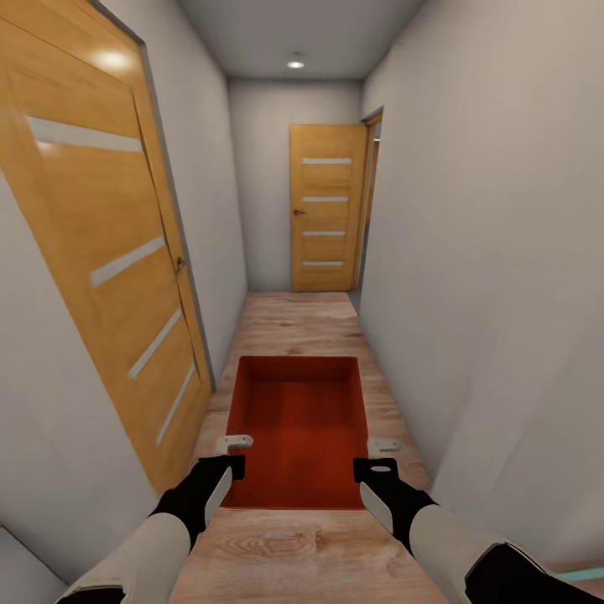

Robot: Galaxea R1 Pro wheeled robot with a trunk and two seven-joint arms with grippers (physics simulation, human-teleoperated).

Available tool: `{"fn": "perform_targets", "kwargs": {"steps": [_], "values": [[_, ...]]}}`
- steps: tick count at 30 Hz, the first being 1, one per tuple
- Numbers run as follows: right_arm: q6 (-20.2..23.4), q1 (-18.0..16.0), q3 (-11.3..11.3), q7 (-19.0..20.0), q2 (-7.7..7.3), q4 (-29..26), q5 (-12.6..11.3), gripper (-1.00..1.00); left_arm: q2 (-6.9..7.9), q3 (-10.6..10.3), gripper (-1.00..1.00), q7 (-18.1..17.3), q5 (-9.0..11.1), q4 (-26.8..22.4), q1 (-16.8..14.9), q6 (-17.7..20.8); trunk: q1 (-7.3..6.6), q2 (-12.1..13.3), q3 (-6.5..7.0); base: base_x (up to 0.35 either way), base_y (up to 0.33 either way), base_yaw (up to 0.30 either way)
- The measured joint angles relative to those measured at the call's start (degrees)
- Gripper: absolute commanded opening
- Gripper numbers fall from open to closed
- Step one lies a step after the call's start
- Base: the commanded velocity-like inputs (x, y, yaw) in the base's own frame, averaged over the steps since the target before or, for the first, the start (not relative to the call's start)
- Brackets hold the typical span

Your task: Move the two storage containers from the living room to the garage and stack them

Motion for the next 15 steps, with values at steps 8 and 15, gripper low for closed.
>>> {"fn": "perform_targets", "kwargs": {"steps": [8,15], "values": [[0.02,0.00,0.10,-0.01,-0.02,0.05,-0.16,-1.00,-0.03,0.04,-1.00,-0.01,-0.08,0.05,0.00,0.01,0.00,0.00,0.00,0.322,0.000,0.000],[0.00,0.00,0.13,0.00,-0.03,0.06,-0.17,-1.00,-0.03,0.03,-1.00,0.01,-0.06,0.06,0.00,0.01,0.00,0.00,0.00,0.322,0.000,0.000]]}}
